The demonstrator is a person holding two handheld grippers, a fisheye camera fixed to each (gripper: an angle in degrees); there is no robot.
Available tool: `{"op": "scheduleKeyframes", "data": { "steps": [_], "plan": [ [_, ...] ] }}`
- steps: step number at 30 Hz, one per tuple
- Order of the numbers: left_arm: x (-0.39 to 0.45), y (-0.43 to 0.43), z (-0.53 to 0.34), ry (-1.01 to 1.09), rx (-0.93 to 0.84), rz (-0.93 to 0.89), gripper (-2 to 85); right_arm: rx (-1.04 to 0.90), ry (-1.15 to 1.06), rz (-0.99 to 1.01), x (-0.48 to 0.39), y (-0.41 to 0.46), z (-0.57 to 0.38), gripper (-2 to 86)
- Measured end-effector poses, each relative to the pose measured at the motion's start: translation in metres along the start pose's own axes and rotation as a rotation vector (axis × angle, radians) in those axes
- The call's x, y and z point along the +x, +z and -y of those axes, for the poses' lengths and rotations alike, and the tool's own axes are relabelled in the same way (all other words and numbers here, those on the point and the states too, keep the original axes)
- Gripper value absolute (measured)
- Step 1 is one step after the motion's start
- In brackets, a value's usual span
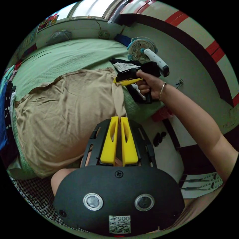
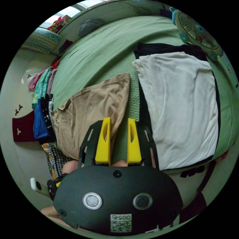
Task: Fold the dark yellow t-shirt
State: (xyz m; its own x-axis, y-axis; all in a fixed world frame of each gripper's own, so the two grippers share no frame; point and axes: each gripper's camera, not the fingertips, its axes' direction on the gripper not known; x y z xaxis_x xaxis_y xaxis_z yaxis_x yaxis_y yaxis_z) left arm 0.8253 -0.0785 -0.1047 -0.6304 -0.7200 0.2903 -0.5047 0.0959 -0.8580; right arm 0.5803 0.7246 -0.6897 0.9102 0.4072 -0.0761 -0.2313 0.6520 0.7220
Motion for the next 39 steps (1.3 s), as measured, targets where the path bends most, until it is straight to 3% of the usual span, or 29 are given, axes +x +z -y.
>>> {"op": "scheduleKeyframes", "data": {
  "steps": [7, 21, 31, 39],
  "plan": [
    [-0.024, -0.031, -0.027, 0.010, 0.003, -0.050, 2.4, 0.013, 0.005, 0.066, -0.026, 0.022, 0.022, 7.5],
    [-0.082, -0.110, -0.087, -0.024, 0.078, -0.026, 2.6, 0.127, -0.166, -0.089, -0.147, 0.022, 0.015, 2.1],
    [-0.147, -0.203, -0.158, -0.154, 0.206, 0.087, 2.3, 0.205, -0.378, -0.105, -0.308, 0.028, -0.017, 1.8],
    [-0.200, -0.244, -0.210, -0.306, 0.194, 0.257, 1.9, 0.185, -0.505, -0.106, -0.443, 0.081, -0.042, 3.6]
  ]
}}
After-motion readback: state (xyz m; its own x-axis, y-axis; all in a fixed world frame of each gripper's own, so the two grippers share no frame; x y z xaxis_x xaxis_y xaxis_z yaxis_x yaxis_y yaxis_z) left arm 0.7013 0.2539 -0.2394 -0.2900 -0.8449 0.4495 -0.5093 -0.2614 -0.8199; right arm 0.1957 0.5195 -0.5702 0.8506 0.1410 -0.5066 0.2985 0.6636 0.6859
